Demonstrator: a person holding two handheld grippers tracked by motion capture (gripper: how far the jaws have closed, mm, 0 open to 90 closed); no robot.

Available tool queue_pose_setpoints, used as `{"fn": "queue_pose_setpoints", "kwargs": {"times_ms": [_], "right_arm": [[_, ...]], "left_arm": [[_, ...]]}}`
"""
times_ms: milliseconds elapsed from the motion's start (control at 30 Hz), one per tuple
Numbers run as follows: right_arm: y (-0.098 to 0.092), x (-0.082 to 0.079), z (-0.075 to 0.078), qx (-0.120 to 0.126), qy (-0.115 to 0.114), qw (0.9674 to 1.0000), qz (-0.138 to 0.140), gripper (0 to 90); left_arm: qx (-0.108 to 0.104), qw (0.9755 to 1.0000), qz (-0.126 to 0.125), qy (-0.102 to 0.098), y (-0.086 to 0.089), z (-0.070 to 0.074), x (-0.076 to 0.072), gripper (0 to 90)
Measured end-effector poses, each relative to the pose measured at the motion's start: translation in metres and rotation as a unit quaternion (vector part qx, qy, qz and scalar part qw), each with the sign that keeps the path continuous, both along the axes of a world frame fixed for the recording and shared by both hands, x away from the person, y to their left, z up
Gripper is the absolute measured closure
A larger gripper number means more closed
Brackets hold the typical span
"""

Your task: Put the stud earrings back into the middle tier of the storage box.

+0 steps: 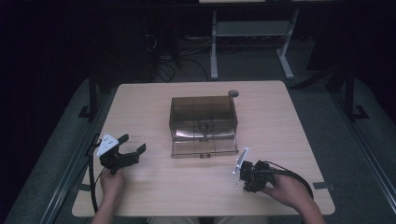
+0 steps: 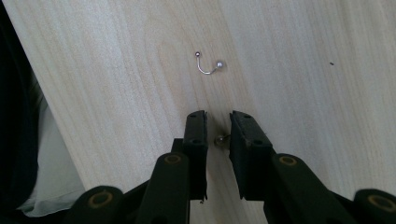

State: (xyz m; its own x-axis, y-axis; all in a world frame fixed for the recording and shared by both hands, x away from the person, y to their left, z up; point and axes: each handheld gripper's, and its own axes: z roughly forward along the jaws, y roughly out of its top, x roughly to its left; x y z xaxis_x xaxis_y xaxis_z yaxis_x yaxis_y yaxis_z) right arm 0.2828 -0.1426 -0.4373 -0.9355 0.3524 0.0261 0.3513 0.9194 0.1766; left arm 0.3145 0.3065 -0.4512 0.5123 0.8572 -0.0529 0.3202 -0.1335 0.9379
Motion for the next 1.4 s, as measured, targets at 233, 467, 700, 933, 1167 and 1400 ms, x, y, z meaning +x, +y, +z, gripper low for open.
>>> {"fn": "queue_pose_setpoints", "kwargs": {"times_ms": [233, 467, 700, 933, 1167, 1400], "right_arm": [[0.004, 0.002, 0.000, -0.011, 0.001, 0.9999, 0.008, 81.9], [0.006, 0.003, 0.001, -0.015, 0.006, 0.9998, 0.012, 85.1], [0.005, 0.003, 0.001, -0.010, 0.007, 0.9999, 0.012, 85.4], [0.000, 0.004, 0.008, 0.008, 0.004, 1.0000, 0.004, 85.4], [-0.004, 0.006, 0.014, 0.022, -0.002, 0.9998, 0.000, 85.4], [-0.005, 0.011, 0.024, 0.044, -0.007, 0.9990, -0.006, 85.4]], "left_arm": [[0.000, 1.0000, 0.000, -0.001, 0.000, 0.000, 0.000, 12.8], [-0.003, 1.0000, 0.001, -0.001, 0.000, 0.000, 0.000, 12.8], [-0.004, 1.0000, 0.001, -0.001, 0.000, 0.000, 0.000, 12.8], [-0.003, 1.0000, 0.001, 0.000, 0.000, 0.000, 0.000, 12.8], [-0.004, 1.0000, 0.001, 0.000, 0.000, 0.000, 0.000, 12.8], [-0.004, 1.0000, 0.001, 0.000, 0.000, 0.000, 0.000, 12.8]]}}
